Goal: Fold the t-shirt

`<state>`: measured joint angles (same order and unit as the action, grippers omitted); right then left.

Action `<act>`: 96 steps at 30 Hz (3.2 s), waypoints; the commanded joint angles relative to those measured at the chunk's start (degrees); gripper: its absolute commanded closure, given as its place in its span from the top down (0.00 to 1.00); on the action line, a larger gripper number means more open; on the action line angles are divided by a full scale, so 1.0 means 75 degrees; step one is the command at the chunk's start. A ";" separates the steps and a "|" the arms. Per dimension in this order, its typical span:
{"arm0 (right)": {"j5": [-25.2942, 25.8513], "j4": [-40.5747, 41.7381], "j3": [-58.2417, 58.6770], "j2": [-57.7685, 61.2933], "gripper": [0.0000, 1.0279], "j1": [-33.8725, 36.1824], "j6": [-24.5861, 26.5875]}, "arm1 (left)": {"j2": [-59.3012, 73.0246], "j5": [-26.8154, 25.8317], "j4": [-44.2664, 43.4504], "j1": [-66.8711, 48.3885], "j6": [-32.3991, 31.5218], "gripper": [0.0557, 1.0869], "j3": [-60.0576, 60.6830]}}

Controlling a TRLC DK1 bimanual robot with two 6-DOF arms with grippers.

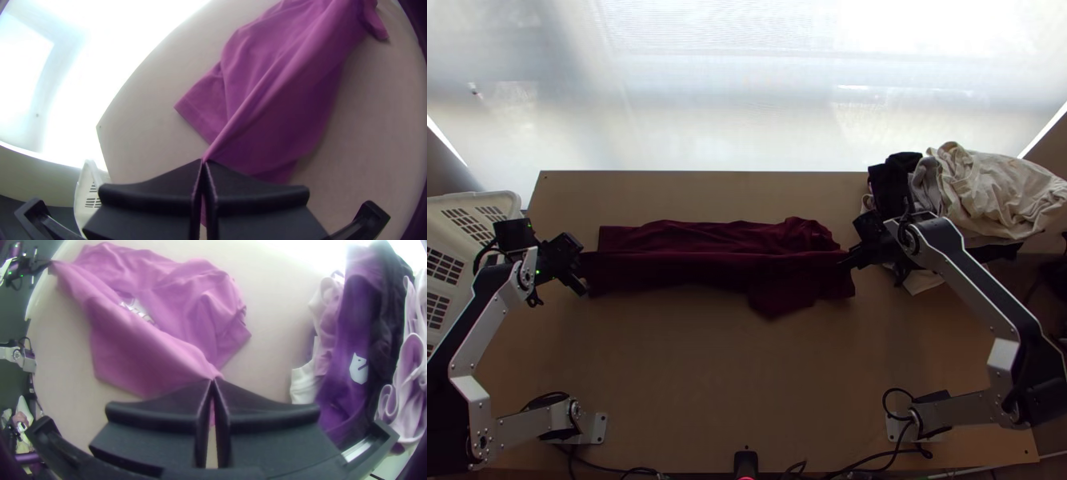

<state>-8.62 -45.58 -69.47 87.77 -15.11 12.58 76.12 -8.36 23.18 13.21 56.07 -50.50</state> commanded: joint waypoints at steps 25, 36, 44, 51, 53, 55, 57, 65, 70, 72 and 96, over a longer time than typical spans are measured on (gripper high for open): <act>0.0986 0.1425 -0.1237 0.2278 0.03 -0.0586 -0.0353 | 0.2449 0.0623 -0.2774 -0.1340 -0.0633 0.04 -0.0263; 0.1396 0.2117 -0.0604 0.2477 0.03 -0.0024 -0.0318 | 0.2941 0.0798 -0.3196 -0.1141 -0.0598 0.04 -0.0122; 0.1443 0.2304 -0.0616 0.2677 0.03 -0.0118 -0.0294 | 0.3093 0.0962 -0.3208 -0.1141 -0.0457 0.49 -0.0040; 0.1466 0.1953 -0.0967 0.2665 0.52 -0.0399 -0.0681 | 0.2894 0.1232 -0.3395 -0.1316 -0.0656 0.96 -0.0099; 0.1478 0.1507 -0.1237 0.2642 0.70 -0.0422 -0.0833 | 0.2566 0.1232 -0.3219 -0.1352 -0.0832 0.96 -0.0216; 0.1583 0.1285 -0.1366 0.2524 0.85 -0.0411 -0.0845 | 0.2109 0.1232 -0.2891 -0.1363 -0.1008 0.96 -0.0450; 0.1630 0.1062 -0.1436 0.2360 0.89 -0.0375 -0.0833 | 0.1628 0.1220 -0.2434 -0.1352 -0.1184 0.96 -0.0731; 0.1689 0.0828 -0.1366 0.1950 0.91 0.0011 -0.0810 | 0.1148 0.1138 -0.2809 -0.0437 0.0012 0.96 -0.0497; 0.1841 0.0816 -0.1085 0.1681 0.93 -0.0012 -0.0740 | 0.1230 0.0880 -0.3231 0.0430 0.0879 0.96 -0.0263; 0.1888 0.0816 -0.1003 0.1575 0.93 -0.0047 -0.0728 | 0.1054 0.0869 -0.3606 0.0559 0.1043 0.96 -0.0005; 0.2943 0.1613 -0.0112 0.0567 0.03 -0.3293 -0.0306 | -0.1770 0.0025 -0.1110 -0.2676 0.0738 0.93 0.2573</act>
<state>12.91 -36.86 -70.76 89.78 -35.05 9.67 61.41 -7.35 15.55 -1.87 56.42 -35.44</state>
